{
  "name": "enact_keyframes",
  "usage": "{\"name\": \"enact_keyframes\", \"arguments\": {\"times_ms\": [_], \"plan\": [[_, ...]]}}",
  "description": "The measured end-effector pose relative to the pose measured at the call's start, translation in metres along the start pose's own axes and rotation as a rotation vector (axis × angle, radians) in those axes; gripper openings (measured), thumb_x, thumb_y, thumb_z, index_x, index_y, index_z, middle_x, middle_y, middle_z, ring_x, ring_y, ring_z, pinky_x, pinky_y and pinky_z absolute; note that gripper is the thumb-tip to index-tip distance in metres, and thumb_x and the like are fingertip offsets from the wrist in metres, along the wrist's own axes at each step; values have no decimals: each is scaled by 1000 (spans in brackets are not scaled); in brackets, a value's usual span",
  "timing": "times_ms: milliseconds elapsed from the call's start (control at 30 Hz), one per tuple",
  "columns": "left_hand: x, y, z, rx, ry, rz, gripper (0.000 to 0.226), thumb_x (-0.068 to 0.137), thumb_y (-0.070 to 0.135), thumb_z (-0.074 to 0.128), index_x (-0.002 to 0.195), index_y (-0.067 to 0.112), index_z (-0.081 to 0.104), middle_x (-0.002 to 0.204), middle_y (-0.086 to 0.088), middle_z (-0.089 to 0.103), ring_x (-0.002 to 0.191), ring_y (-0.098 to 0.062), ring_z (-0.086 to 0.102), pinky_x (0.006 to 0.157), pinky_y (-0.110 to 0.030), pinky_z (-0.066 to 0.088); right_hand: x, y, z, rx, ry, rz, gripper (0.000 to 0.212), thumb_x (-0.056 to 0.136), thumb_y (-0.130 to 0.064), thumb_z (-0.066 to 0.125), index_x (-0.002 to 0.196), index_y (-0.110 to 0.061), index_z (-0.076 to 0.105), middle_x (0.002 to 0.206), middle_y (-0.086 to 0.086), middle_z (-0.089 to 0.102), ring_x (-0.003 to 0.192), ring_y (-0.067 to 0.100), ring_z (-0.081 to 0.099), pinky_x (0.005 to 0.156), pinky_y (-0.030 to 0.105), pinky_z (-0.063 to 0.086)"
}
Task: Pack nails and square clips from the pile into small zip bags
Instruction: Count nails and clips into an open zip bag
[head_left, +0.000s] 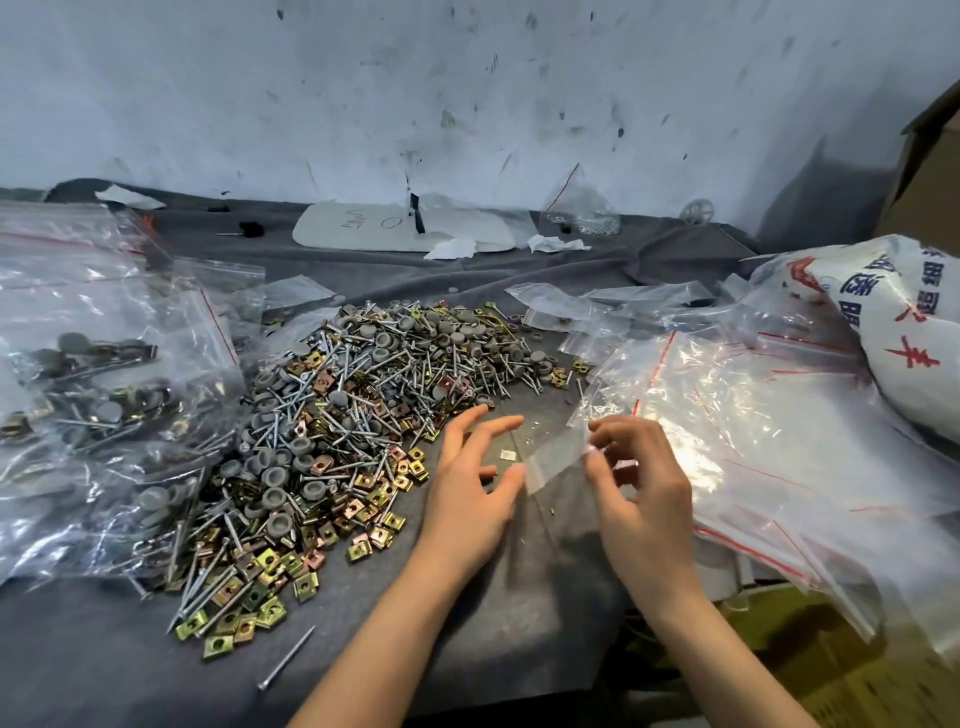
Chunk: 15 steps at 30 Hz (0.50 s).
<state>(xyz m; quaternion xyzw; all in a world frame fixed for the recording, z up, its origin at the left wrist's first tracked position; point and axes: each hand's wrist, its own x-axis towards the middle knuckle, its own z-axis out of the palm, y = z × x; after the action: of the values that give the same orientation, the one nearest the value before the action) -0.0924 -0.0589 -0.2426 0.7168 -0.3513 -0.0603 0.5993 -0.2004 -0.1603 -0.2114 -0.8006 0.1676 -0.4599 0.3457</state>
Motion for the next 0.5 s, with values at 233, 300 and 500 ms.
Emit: {"name": "enact_keyframes", "arguments": {"times_ms": [233,300,500], "plan": [[-10,16,-3,-184,-167,-14,37,89,48,46,102,23,70,93,4,70,85,-5,65,74,-23,52,34,4,-7,116,-96,320,18,90,-6,61,79,-20,55,53,-2,61,46,2,52,52,23,37],[-13,15,-4,-264,-147,6,57,87,57,36,108,17,69,95,-3,72,87,-15,68,77,-31,53,39,4,-6,92,-146,343,18,88,-8,64,77,-21,57,50,-3,62,43,2,54,48,17,39],[-8,16,-5,-420,68,-134,59,79,69,53,108,18,62,90,-8,70,73,-21,66,64,-30,56,38,7,-4,108,-284,395,13,83,-3,66,74,-11,60,47,-4,58,43,8,54,48,17,42]]}}
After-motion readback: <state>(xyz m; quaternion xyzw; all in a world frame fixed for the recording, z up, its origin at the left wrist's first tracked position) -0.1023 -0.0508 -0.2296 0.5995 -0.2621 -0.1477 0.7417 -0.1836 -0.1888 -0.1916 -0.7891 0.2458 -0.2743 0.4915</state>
